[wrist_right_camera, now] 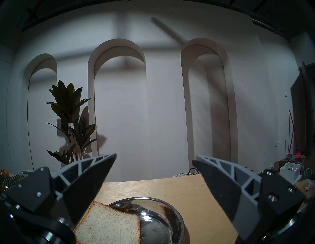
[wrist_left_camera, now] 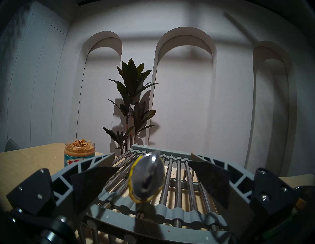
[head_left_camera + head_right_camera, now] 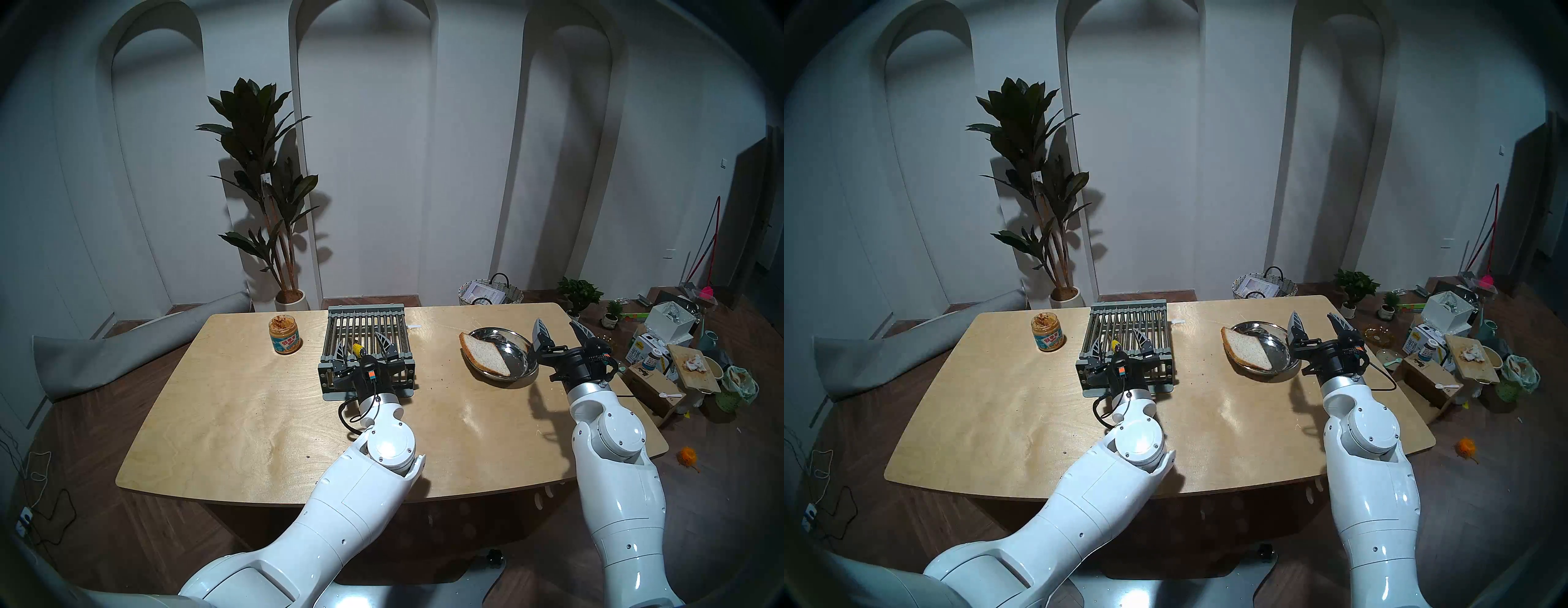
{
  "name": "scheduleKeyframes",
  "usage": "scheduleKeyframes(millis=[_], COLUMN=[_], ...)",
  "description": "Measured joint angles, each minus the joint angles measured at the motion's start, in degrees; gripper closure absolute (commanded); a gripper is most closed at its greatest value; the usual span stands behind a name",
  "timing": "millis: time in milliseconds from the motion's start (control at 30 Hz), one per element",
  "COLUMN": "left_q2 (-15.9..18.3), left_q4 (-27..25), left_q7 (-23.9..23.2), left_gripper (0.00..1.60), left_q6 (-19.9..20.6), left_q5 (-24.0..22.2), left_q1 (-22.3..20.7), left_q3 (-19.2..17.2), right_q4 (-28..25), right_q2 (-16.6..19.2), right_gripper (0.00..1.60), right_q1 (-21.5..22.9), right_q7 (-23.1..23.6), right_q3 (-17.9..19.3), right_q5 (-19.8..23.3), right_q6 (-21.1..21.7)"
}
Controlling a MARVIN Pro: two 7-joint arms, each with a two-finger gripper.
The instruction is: Spread peanut butter over the slice of bread with the knife
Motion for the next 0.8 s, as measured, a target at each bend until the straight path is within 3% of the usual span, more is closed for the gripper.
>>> scheduleKeyframes(millis=[467, 600, 667, 733, 767, 800], left_q2=[1.57, 1.9, 2.08, 2.19, 2.22, 2.4], left_q4=[-0.58, -0.89, -1.15, -1.33, -1.39, -1.72], left_q7=[-1.76, -2.12, -2.34, -2.48, -2.52, -2.79], left_gripper=[0.63, 0.68, 0.82, 0.83, 0.95, 1.27], left_q6=[-0.29, -0.31, -0.31, -0.32, -0.32, -0.32], left_q5=[-1.36, -1.69, -1.89, -2.01, -2.06, -2.15], left_q1=[0.2, 0.36, 0.5, 0.61, 0.64, 0.79], left_q3=[-0.74, -0.82, -0.83, -0.83, -0.83, -0.78], right_q4=[-1.75, -2.1, -2.3, -2.45, -2.49, -2.72], right_q2=[-0.91, -1.06, -1.14, -1.2, -1.22, -1.33], right_gripper=[0.0, 0.0, 0.0, 0.0, 0.0, 0.0], right_q1=[-1.03, -1.22, -1.32, -1.4, -1.42, -1.53], right_q7=[-1.41, -1.72, -1.91, -2.05, -2.1, -2.32], right_q3=[-0.88, -1.07, -1.18, -1.26, -1.29, -1.4], right_q5=[-1.03, -1.26, -1.4, -1.51, -1.55, -1.72], right_q6=[0.0, 0.0, 0.0, 0.0, 0.0, 0.01])
